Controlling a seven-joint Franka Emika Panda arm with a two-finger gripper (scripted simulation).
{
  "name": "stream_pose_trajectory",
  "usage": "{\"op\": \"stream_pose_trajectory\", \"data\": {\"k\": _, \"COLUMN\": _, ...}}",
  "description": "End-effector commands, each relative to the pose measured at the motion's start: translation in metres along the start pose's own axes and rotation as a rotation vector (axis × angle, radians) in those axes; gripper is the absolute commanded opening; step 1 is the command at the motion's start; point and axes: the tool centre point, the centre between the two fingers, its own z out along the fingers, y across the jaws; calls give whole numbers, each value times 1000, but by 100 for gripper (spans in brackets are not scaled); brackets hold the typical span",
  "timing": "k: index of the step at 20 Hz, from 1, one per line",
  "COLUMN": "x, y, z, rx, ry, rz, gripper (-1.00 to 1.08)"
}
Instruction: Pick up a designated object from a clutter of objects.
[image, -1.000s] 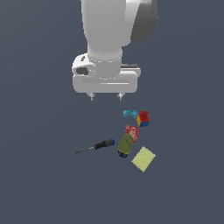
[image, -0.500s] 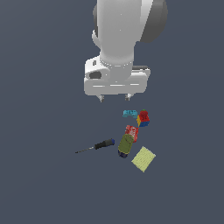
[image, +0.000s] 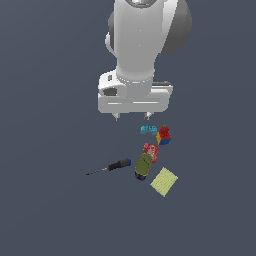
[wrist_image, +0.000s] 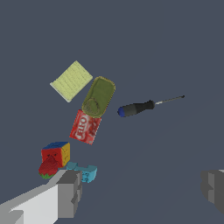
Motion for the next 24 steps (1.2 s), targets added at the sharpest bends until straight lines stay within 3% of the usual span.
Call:
{"op": "stream_pose_trajectory", "data": {"k": 1, "x": 6, "y": -2, "z": 8, "rx": 1, "ry": 1, "rz": 22, "gripper": 100}}
{"op": "stream_pose_trajectory", "data": {"k": 16, "x": 60, "y": -33, "z": 112, "rx": 10, "ry": 26, "rz": 291, "gripper": 100}}
{"op": "stream_pose_trajectory", "data": {"k": 24, "x": 76, "y": -47, "z": 162, "rx": 16, "ry": 36, "rz": 409, "gripper": 100}}
